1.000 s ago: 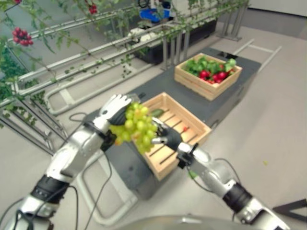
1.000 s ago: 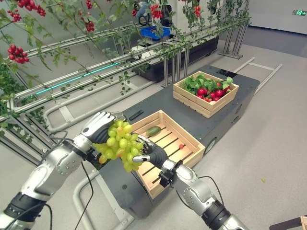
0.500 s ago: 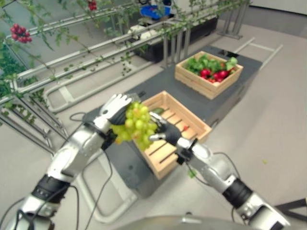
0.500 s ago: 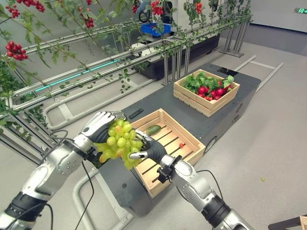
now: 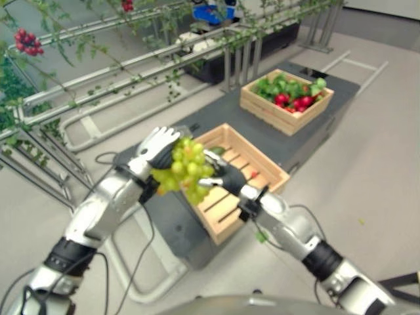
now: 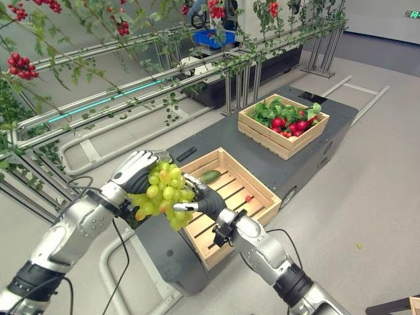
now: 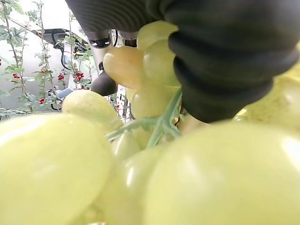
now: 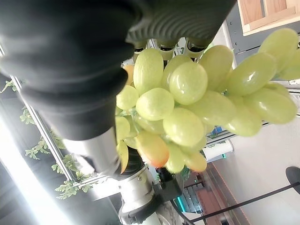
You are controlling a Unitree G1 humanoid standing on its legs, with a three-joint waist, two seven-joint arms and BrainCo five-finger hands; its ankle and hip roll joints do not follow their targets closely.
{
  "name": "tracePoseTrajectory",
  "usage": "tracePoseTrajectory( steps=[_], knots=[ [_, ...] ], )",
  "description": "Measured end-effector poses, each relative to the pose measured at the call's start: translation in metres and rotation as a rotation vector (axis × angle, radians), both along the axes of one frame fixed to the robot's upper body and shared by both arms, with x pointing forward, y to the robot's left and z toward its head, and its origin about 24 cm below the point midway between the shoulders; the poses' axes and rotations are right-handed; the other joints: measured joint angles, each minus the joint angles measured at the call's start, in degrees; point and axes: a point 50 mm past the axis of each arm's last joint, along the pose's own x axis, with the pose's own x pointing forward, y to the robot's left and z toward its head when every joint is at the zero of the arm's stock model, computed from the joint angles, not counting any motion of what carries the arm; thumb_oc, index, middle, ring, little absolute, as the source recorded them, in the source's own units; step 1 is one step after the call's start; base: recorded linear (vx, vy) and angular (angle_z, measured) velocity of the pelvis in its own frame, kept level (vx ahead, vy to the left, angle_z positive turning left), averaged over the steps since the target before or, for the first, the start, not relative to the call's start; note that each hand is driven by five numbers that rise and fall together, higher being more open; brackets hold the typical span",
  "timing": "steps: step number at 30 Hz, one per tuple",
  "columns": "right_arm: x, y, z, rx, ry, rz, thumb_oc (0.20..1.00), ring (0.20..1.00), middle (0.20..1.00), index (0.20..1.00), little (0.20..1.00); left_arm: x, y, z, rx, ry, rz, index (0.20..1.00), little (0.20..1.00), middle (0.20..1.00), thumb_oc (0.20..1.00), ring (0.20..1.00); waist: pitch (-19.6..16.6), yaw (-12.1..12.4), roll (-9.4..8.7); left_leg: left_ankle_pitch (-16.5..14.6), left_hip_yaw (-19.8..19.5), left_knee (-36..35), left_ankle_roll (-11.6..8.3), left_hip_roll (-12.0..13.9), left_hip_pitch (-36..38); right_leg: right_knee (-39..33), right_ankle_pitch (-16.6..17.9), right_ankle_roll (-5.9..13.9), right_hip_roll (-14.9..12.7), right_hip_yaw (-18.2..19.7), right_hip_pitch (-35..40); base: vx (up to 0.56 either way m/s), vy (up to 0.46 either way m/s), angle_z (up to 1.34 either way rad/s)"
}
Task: Pick up the fruits from the basket on one side to the basket on the other side
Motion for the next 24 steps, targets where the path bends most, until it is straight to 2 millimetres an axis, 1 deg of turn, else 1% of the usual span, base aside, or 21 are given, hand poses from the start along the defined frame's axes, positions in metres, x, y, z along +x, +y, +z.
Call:
tracePoseTrajectory(
  steps=[5, 24],
  knots=[
    [0.0034, -0.0053, -0.0009, -0.009, 0.007, -0.040, 0.200, 0.200, 0.200, 0.200, 0.200, -0.0003, -0.0015, -0.0011, -0.002, 0.004, -0.006, 0.200, 0.200, 0.200, 0.200, 0.200, 0.0, -0.1, 0.02, 0.0, 0.0, 0.0, 0.00, 0.0, 0.0, 0.0, 0.0, 0.00, 0.0, 0.0, 0.0, 0.00, 0.000, 0.00],
    [0.0035, -0.0056, -0.0003, 0.009, 0.016, -0.041, 0.200, 0.200, 0.200, 0.200, 0.200, 0.0003, -0.0022, -0.0026, -0.010, 0.010, -0.001, 0.200, 0.200, 0.200, 0.200, 0.200, 0.1, -0.2, 0.00, 0.0, 0.0, 0.0, 0.00, 0.0, 0.1, 0.0, 0.0, 0.00, 0.0, 0.0, 0.0, 0.00, 0.000, 0.00]
  ],
)
